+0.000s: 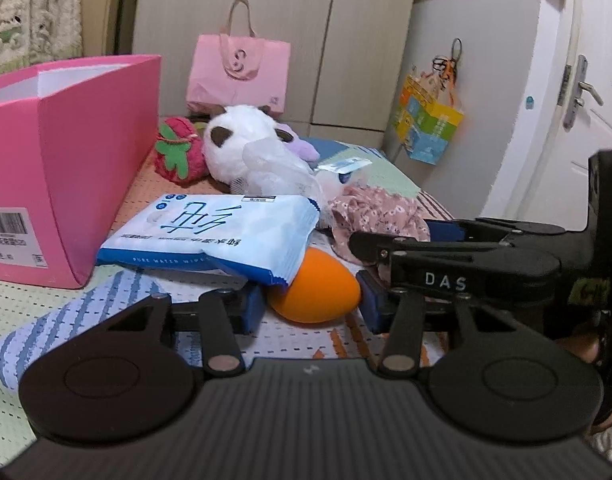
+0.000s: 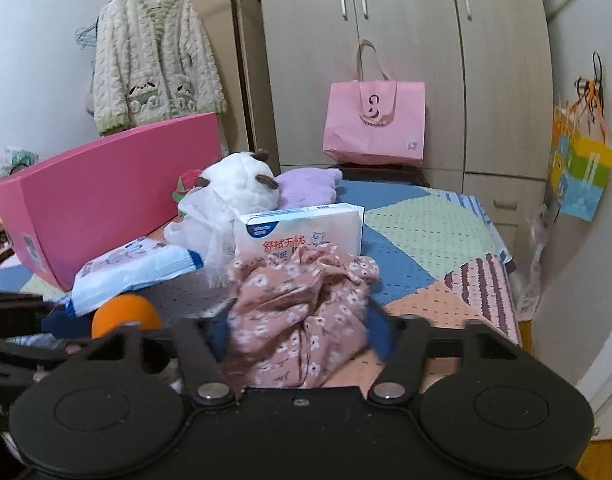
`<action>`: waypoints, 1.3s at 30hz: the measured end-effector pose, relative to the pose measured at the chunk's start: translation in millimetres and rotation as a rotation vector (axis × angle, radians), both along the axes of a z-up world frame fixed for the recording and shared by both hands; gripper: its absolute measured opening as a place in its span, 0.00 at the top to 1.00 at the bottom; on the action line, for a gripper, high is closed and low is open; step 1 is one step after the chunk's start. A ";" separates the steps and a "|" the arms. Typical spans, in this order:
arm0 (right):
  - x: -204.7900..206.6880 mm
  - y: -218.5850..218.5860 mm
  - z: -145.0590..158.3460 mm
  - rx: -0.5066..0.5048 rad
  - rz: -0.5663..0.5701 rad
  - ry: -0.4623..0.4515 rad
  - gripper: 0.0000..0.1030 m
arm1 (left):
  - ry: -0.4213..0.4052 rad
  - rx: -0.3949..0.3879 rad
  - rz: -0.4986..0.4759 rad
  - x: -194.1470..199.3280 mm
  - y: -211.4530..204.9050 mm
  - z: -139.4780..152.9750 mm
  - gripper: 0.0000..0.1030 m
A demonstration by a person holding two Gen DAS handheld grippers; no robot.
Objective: Organize soft objects
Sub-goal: 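Grasp the orange sponge with the left tool while the right tool grasps the pink scrunchie, then carry the sponge and scrunchie in both tools over the pink box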
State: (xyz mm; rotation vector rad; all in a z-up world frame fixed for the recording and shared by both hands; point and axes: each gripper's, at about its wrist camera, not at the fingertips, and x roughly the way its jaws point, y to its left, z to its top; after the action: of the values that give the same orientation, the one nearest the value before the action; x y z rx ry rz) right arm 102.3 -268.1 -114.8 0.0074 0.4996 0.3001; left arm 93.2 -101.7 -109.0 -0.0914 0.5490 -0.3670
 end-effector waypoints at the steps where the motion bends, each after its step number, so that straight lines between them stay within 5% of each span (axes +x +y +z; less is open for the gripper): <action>1: -3.2 0.5 0.3 -0.013 0.014 -0.004 0.62 | 0.013 -0.009 -0.009 1.1 0.8 0.9 0.56; 6: -23.2 -1.6 4.3 -0.021 0.025 -0.031 0.74 | 0.087 -0.058 -0.086 7.0 1.7 6.9 0.56; 10: -32.2 -4.3 6.6 -0.019 -0.028 -0.035 0.75 | 0.171 -0.140 -0.152 17.2 5.7 12.4 0.56; 15: -46.3 -10.9 11.5 -0.001 -0.094 -0.042 0.75 | 0.200 -0.153 -0.184 15.0 5.0 14.0 0.56; 28: -79.9 -10.8 14.9 0.036 -0.113 0.003 0.75 | 0.157 -0.067 -0.202 -9.6 6.5 27.8 0.56; 39: -96.7 27.9 36.9 0.013 0.027 0.052 0.75 | 0.244 -0.003 -0.129 -13.1 51.7 31.9 0.56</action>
State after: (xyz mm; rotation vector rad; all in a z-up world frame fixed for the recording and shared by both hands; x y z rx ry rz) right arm 5.6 -240.2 -78.0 0.0215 0.5497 0.3303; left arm 80.0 -50.1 -77.1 -0.1048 0.7976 -0.4855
